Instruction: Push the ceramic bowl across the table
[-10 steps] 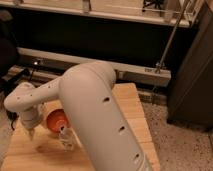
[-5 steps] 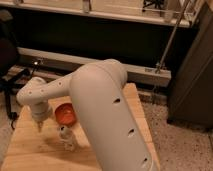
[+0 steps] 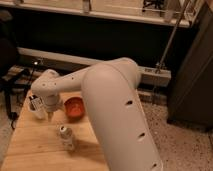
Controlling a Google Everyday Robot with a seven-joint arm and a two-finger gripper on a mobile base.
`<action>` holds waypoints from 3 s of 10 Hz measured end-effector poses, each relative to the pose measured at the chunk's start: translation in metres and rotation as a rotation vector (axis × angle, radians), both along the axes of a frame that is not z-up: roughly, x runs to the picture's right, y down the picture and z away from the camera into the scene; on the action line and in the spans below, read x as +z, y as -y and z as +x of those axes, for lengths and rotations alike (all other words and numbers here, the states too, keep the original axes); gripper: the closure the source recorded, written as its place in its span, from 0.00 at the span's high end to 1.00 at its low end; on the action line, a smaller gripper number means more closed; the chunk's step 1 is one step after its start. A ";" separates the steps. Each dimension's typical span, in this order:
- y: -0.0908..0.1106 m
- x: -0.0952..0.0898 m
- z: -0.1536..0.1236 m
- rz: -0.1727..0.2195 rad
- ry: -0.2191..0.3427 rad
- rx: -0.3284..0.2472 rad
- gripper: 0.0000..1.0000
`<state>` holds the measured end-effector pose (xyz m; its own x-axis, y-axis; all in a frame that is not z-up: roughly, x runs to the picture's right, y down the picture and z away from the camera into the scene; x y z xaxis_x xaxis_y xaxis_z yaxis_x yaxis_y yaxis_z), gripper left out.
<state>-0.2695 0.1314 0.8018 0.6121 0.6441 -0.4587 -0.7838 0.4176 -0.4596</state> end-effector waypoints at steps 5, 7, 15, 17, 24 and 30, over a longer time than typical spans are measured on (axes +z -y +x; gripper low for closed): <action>0.031 0.015 0.035 0.023 -0.061 0.046 0.65; 0.038 -0.005 0.021 0.018 -0.006 0.051 0.65; 0.023 -0.048 -0.038 -0.025 0.103 0.054 0.09; 0.018 -0.037 -0.040 -0.053 0.084 0.098 0.00; 0.018 0.013 -0.033 -0.066 0.018 0.172 0.00; 0.023 0.045 -0.013 -0.029 -0.104 0.140 0.00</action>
